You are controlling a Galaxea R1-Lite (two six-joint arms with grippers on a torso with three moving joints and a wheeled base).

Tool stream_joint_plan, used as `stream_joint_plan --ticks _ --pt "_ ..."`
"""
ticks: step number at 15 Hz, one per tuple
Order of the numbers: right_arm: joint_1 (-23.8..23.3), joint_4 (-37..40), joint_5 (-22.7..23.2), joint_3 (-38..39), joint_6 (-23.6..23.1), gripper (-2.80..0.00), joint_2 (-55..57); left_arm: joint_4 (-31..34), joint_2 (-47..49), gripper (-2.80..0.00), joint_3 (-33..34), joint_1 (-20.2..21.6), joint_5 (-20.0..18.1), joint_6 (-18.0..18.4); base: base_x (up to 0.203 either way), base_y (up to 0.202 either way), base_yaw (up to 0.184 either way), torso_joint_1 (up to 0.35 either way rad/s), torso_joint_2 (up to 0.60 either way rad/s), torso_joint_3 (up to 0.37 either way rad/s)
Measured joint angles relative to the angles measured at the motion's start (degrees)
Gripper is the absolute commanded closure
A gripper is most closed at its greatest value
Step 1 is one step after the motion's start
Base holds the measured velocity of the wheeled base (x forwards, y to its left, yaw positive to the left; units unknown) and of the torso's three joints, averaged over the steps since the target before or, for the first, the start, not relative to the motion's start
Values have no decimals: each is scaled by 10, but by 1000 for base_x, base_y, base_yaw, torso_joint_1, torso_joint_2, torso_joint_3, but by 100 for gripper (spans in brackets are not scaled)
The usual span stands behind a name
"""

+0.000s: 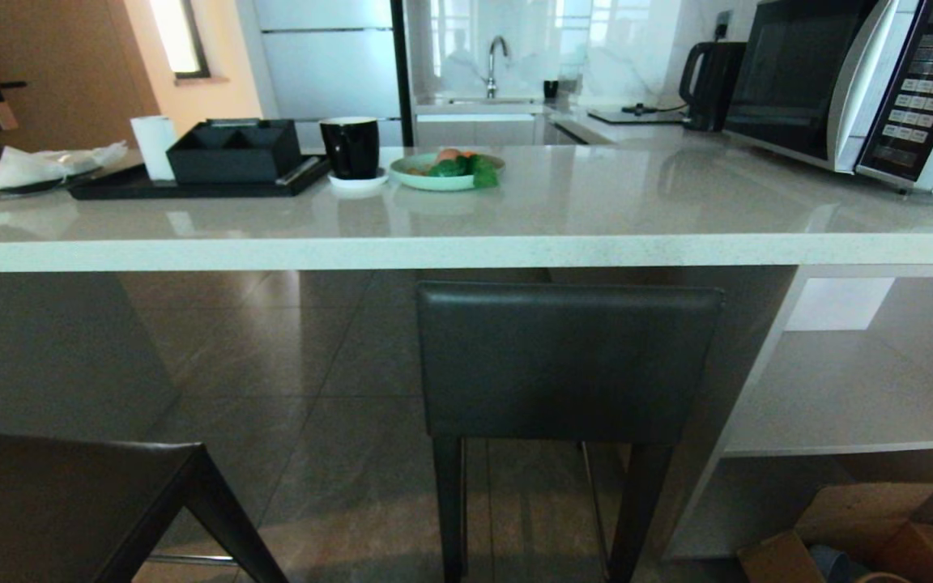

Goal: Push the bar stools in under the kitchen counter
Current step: Pull the gray chair out from under the dining table

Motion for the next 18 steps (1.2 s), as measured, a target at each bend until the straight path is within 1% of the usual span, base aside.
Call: stream_joint_plan --ticks 18 --pt "0 0 0 0 0 0 0 0 0 0 0 0 0 2 0 0 0 0 0 0"
